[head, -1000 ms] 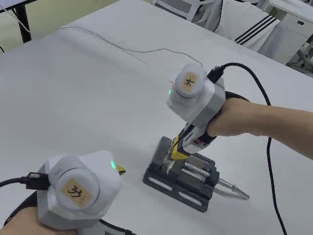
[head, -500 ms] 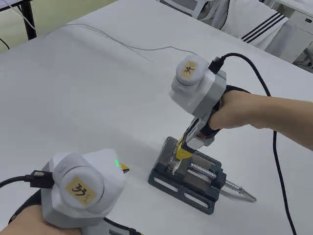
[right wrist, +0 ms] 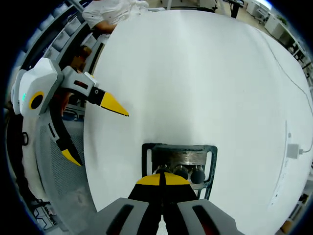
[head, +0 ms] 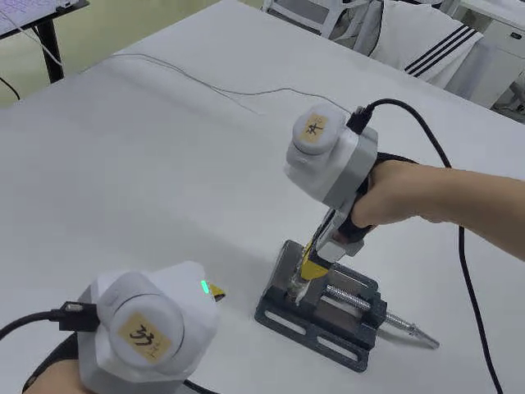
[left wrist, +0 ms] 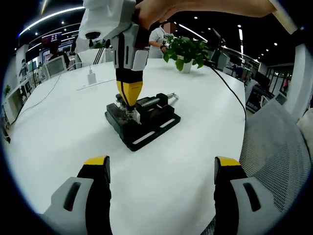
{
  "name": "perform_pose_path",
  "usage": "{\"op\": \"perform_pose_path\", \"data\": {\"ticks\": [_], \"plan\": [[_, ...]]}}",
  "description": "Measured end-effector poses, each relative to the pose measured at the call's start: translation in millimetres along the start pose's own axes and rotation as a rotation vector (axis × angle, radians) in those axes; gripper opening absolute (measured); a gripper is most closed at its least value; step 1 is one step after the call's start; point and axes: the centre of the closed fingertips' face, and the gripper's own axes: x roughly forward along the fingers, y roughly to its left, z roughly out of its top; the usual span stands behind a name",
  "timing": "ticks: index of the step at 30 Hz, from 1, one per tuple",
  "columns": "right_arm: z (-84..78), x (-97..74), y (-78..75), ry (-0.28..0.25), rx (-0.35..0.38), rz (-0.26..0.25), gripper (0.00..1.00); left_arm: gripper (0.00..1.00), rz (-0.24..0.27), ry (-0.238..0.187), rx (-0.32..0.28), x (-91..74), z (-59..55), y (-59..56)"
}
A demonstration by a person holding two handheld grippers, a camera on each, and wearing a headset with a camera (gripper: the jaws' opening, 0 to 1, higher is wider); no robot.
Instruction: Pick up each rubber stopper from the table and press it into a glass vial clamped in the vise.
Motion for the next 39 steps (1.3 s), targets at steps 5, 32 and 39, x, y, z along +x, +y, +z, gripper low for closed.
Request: {"op": "perform_pose_path", "data": {"ticks": [5, 32, 39], "plan": [[-0.4, 0.1, 0.2, 0.024, 0.003, 0.007, 0.0, 0.87, 0.005, 0.0, 0.006, -3.1, 2.7, 1.4], [-5.6, -3.1, 2.9, -0.154, 0.051, -0.063, 0.0, 0.86, 0.039, -0.029, 0.062, -15.3, 36.7, 2.9], [-6.2, -4.7, 1.3, -0.228, 0.064, -0.064, 0.0, 0.86, 0.033, -0.031, 0.075, -15.7, 39.5, -1.9]]}}
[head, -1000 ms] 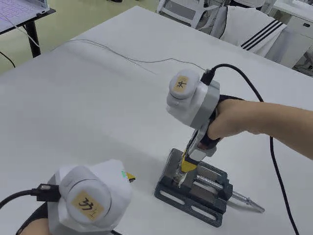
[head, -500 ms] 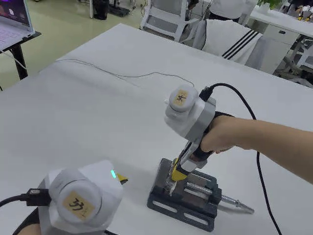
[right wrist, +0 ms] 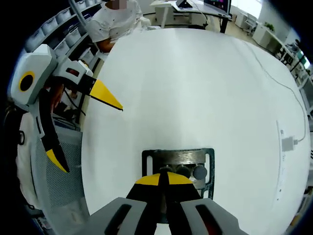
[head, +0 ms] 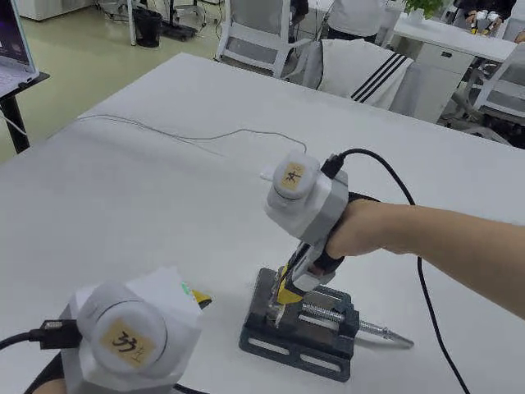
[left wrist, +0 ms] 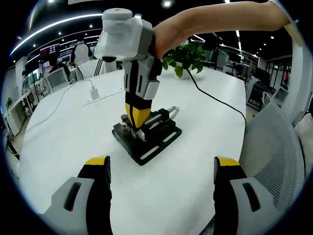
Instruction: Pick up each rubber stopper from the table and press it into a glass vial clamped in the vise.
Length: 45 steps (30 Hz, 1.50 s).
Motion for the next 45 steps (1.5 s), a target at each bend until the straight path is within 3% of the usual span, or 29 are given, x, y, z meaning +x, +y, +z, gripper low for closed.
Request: {"op": "perform_pose_path", "data": {"ticks": [9, 12, 15, 17, 21, 27, 31, 34, 38, 42, 45], "plan": [[2.4, -1.2, 1.7, -0.163, 0.022, -0.023, 0.0, 0.86, 0.002, 0.009, 0.008, -0.7, -0.4, 0.5], [1.7, -2.5, 9.9, -0.216, 0.048, 0.0, 0.08, 0.86, 0.002, 0.011, 0.013, -0.7, -0.1, 0.2], [-2.4, -5.2, 13.4, -0.243, 0.042, -0.034, 0.16, 0.86, 0.001, 0.013, 0.016, -0.9, 0.5, -0.3], [-1.8, -8.9, 15.4, -0.298, 0.044, -0.065, 0.24, 0.86, 0.0, 0.014, 0.016, -0.8, 0.7, -0.6], [-9.0, -13.9, 22.7, -0.39, 0.123, -0.085, 0.35, 0.86, -0.003, 0.016, 0.022, -0.4, 1.3, -0.1], [-37.6, -15.1, 34.5, -0.454, 0.217, -0.124, 0.55, 0.86, -0.002, 0.018, 0.029, -1.2, 1.4, 2.7], [-56.0, -20.5, 50.0, -0.542, 0.309, -0.14, 0.65, 0.86, 0.004, 0.006, 0.014, -4.4, 4.5, 5.9], [-76.8, -20.9, 57.4, -0.543, 0.336, -0.172, 0.73, 0.86, 0.016, 0.002, 0.017, -4.9, 7.1, 8.3], [-105.2, -26.8, 61.7, -0.549, 0.362, -0.265, 0.75, 0.86, 0.031, -0.007, 0.014, -6.0, 10.8, 12.2], [-125.3, -26.9, 71.3, -0.558, 0.402, -0.3, 0.81, 0.86, 0.044, -0.009, 0.009, -7.3, 12.4, 14.5], [-136.2, -23.4, 80.9, -0.573, 0.451, -0.297, 0.87, 0.86, 0.053, -0.009, 0.006, -7.9, 12.5, 15.3]]}}
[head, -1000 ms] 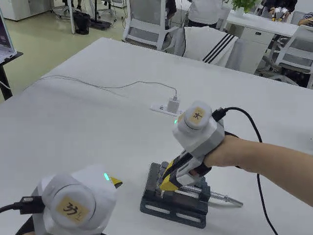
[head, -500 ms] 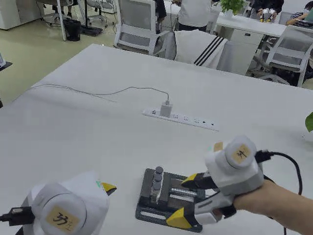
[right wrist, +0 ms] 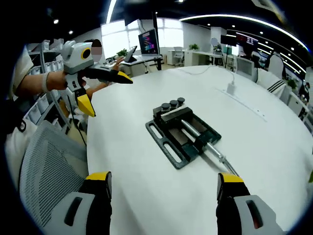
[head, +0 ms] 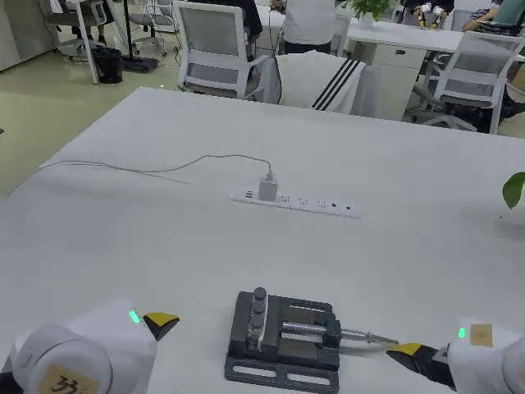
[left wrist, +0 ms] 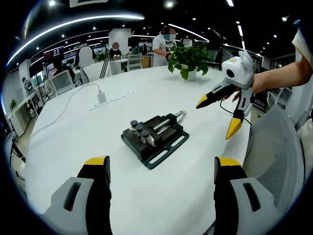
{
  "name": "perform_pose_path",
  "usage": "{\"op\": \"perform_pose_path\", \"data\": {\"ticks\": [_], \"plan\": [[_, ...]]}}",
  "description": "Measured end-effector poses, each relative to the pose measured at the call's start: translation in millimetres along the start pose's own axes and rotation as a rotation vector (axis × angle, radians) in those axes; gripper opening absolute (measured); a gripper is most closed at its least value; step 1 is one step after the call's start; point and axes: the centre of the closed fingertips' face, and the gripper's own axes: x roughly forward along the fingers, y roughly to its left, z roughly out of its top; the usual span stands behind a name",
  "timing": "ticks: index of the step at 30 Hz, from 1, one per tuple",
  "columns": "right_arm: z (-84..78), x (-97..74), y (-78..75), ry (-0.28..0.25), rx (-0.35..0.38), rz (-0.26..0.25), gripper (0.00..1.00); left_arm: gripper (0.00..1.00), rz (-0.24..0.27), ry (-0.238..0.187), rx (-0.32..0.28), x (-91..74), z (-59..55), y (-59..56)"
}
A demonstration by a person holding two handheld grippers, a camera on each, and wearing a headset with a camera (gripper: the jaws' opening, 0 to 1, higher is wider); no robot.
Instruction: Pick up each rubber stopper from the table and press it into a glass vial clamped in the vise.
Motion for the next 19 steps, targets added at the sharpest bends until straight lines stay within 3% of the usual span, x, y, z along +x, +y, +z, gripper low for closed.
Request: {"op": "perform_pose_path", "data": {"ticks": [6, 19], "plan": [[-10.8, -1.3, 5.2, -0.022, 0.041, -0.01, 0.99, 0.87, 0.008, 0.009, -0.002, -0.1, -2.4, -1.5], [-25.0, -1.5, 16.9, -0.04, 0.126, -0.011, 0.99, 0.91, 0.023, 0.019, -0.045, -2.1, -14.0, -0.2]]}}
